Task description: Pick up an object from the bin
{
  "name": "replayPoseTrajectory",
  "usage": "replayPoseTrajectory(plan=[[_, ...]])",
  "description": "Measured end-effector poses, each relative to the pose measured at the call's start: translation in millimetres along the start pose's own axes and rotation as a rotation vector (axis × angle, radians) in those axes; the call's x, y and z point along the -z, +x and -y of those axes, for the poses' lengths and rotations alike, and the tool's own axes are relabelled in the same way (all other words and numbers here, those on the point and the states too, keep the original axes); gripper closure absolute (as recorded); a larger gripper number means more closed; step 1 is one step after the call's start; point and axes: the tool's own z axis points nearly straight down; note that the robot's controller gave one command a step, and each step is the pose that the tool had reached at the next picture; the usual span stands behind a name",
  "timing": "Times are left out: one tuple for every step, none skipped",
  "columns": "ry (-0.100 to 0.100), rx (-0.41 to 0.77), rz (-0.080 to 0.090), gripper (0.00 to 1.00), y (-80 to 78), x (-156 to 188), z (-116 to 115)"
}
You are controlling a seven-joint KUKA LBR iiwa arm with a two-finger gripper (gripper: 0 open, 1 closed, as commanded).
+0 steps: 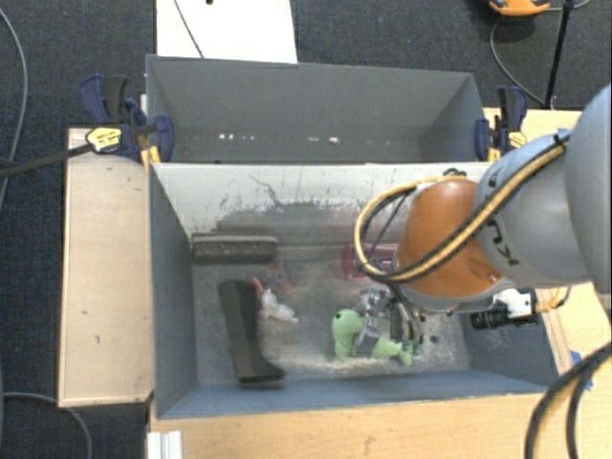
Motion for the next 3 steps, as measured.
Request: replayPoseTrajectory(plan=[[-0.002, 0.002, 0.005, 1.00, -1.2, 14.1, -0.7], [-0.001, 0.002, 0.001, 1.00, -0.7, 24.8, -0.5], [-0.001, 0.003, 0.001, 1.00, -0.4, 41.2, -0.4]])
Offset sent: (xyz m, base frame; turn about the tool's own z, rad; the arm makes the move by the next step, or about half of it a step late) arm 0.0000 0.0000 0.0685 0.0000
